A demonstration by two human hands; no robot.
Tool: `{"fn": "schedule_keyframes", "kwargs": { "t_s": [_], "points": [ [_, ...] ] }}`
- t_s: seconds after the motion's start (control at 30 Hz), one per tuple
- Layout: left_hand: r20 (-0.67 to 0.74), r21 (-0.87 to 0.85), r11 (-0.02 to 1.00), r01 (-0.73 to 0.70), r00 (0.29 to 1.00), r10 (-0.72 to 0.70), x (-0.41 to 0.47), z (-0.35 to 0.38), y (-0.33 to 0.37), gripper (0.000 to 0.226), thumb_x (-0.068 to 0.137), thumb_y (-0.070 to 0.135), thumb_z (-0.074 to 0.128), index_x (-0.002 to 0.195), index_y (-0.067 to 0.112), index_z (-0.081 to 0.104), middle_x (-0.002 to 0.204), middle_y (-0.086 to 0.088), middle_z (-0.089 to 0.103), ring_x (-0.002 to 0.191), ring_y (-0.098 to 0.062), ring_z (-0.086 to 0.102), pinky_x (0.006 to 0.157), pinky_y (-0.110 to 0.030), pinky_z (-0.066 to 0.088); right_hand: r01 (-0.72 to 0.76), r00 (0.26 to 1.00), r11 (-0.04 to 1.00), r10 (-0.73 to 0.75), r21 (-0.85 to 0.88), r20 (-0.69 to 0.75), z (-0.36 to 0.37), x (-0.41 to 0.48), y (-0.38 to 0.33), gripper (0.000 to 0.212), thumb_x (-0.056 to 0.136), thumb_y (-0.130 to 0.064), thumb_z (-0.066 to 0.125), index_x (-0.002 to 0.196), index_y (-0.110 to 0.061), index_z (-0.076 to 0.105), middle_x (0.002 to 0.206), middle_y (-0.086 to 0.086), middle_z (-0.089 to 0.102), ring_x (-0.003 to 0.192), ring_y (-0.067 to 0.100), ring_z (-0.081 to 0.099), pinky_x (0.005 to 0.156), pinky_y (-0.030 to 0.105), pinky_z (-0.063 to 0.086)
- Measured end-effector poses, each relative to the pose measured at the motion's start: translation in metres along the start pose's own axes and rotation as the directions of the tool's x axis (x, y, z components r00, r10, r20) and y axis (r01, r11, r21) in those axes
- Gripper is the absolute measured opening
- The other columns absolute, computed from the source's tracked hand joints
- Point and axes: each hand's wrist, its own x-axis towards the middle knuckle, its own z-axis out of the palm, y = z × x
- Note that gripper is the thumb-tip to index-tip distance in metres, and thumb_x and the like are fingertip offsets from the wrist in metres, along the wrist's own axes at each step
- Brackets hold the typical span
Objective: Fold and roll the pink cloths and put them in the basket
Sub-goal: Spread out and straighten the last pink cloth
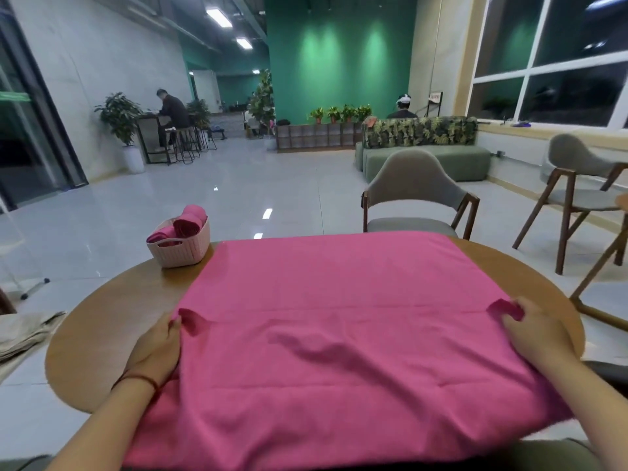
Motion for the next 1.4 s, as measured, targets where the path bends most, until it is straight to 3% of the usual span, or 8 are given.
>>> {"fn": "schedule_keyframes", "kwargs": {
  "t_s": [0.13, 0.27, 0.47, 0.63, 0.73, 0.9, 1.0, 1.4],
  "points": [
    [-0.030, 0.045, 0.999, 0.004, 1.000, -0.003, -0.038, -0.014, -0.016, 0.041, 0.110, 0.040, 0.042, 0.139, 0.019, 0.062, 0.132, -0.022, 0.068, 0.119, -0.045, 0.063, 0.098, -0.047, 0.047, -0.001, 0.999, 0.998, 0.004, 0.058, -0.053, -0.017, -0.030, 0.013, 0.015, 0.104, -0.035, 0.063, 0.113, -0.025, 0.070, 0.104, 0.010, 0.072, 0.088, 0.033, 0.060, 0.079, 0.045, 0.051],
    [-0.052, 0.049, 0.999, -0.006, 0.999, 0.009, -0.064, -0.021, -0.022, 0.029, 0.110, 0.028, 0.045, 0.124, 0.012, 0.064, 0.120, -0.029, 0.070, 0.107, -0.050, 0.066, 0.083, -0.045, 0.043, -0.029, 0.999, 0.998, 0.031, 0.060, -0.018, -0.034, -0.041, 0.016, 0.022, 0.105, -0.045, 0.058, 0.111, -0.029, 0.071, 0.103, 0.011, 0.073, 0.089, 0.035, 0.063, 0.078, 0.044, 0.051],
    [-0.184, -0.030, 0.996, 0.084, 0.979, -0.088, -0.044, -0.052, 0.004, 0.052, 0.110, 0.049, 0.036, 0.141, 0.015, 0.061, 0.140, -0.026, 0.061, 0.129, -0.047, 0.056, 0.109, -0.054, 0.041, 0.021, 0.996, 0.982, -0.003, 0.185, -0.094, -0.064, -0.018, -0.013, 0.026, 0.106, -0.040, 0.057, 0.115, -0.024, 0.075, 0.117, 0.009, 0.074, 0.110, 0.034, 0.063, 0.088, 0.044, 0.046],
    [-0.287, -0.036, 0.999, -0.037, 0.957, 0.025, -0.001, -0.076, 0.037, 0.043, 0.112, 0.043, 0.037, 0.125, 0.013, 0.065, 0.126, -0.030, 0.066, 0.117, -0.048, 0.060, 0.098, -0.052, 0.045, 0.052, 0.985, 0.976, -0.016, 0.210, -0.170, -0.079, 0.032, -0.036, 0.032, 0.103, -0.045, 0.054, 0.110, -0.018, 0.070, 0.110, 0.010, 0.073, 0.107, 0.036, 0.064, 0.091, 0.049, 0.049],
    [-0.334, -0.153, 0.988, -0.031, 0.942, -0.022, 0.046, -0.068, 0.060, 0.039, 0.112, 0.038, 0.036, 0.120, 0.010, 0.062, 0.126, -0.031, 0.064, 0.116, -0.048, 0.059, 0.096, -0.051, 0.044, 0.065, 0.977, 0.956, -0.002, 0.288, -0.215, -0.068, 0.066, -0.062, 0.025, 0.106, -0.037, 0.052, 0.109, -0.017, 0.067, 0.108, 0.015, 0.069, 0.105, 0.037, 0.062, 0.089, 0.047, 0.046],
    [-0.133, -0.091, 0.989, 0.116, 0.983, -0.127, 0.100, 0.011, 0.050, 0.047, 0.111, 0.043, 0.030, 0.125, 0.010, 0.060, 0.132, -0.033, 0.061, 0.118, -0.052, 0.058, 0.102, -0.053, 0.047, -0.039, 0.990, 0.959, 0.075, 0.282, -0.118, 0.007, 0.094, -0.081, 0.034, 0.109, -0.029, 0.047, 0.128, -0.009, 0.067, 0.131, 0.026, 0.067, 0.119, 0.046, 0.061, 0.099, 0.048, 0.047],
    [-0.034, -0.017, 0.995, 0.101, 0.994, -0.102, 0.105, 0.041, 0.031, 0.040, 0.111, 0.042, 0.034, 0.125, 0.017, 0.061, 0.127, -0.030, 0.065, 0.113, -0.049, 0.062, 0.099, -0.050, 0.050, -0.051, 0.996, 0.982, 0.064, 0.184, -0.067, 0.048, 0.093, -0.066, 0.033, 0.110, -0.028, 0.044, 0.123, -0.010, 0.069, 0.125, 0.026, 0.069, 0.108, 0.045, 0.063, 0.090, 0.047, 0.048],
    [-0.046, -0.002, 0.999, 0.049, 0.998, -0.049, 0.059, 0.019, 0.018, 0.042, 0.111, 0.037, 0.037, 0.139, 0.017, 0.060, 0.138, -0.025, 0.062, 0.125, -0.044, 0.058, 0.105, -0.047, 0.043, 0.016, 0.993, 0.999, -0.012, 0.033, -0.115, 0.032, 0.054, -0.024, 0.034, 0.111, -0.029, 0.041, 0.123, -0.010, 0.067, 0.114, 0.025, 0.070, 0.098, 0.042, 0.062, 0.079, 0.044, 0.046]
  ]
}}
